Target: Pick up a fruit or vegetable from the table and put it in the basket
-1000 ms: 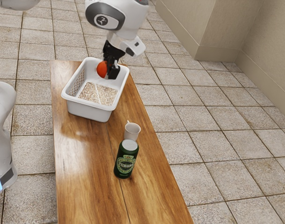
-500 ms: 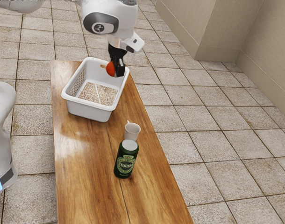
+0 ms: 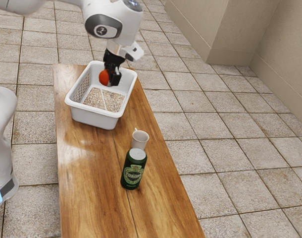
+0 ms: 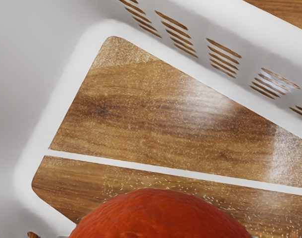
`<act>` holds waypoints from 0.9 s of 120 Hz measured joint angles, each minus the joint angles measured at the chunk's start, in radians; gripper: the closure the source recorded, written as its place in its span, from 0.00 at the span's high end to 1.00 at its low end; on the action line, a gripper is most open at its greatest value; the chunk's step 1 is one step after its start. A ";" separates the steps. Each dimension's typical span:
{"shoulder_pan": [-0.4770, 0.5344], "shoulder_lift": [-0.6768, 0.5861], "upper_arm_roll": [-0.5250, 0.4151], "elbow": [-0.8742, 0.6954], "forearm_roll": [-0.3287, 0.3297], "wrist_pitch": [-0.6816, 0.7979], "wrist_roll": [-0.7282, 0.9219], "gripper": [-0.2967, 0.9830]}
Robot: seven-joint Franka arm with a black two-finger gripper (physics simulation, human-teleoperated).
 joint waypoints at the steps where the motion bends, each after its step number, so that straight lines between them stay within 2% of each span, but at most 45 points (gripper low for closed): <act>1: 0.001 -0.002 0.000 -0.001 -0.001 -0.005 0.000 0.52; 46: 0.008 -0.010 -0.001 -0.062 -0.023 -0.064 0.004 0.52; 59: 0.009 -0.007 0.000 -0.069 -0.042 -0.067 0.006 0.64; 72: 0.010 -0.004 -0.001 -0.066 -0.054 -0.071 0.007 0.70; 80: 0.005 0.092 -0.012 0.145 -0.074 -0.133 0.009 0.72; 89: -0.001 0.257 -0.035 0.490 -0.187 -0.238 0.024 0.73; 98: -0.026 0.304 -0.087 0.623 -0.275 -0.318 0.037 0.74; 102: -0.083 0.310 -0.065 0.666 -0.304 -0.347 0.041 0.74; 108: -0.244 0.318 0.052 0.720 -0.332 -0.379 0.041 0.74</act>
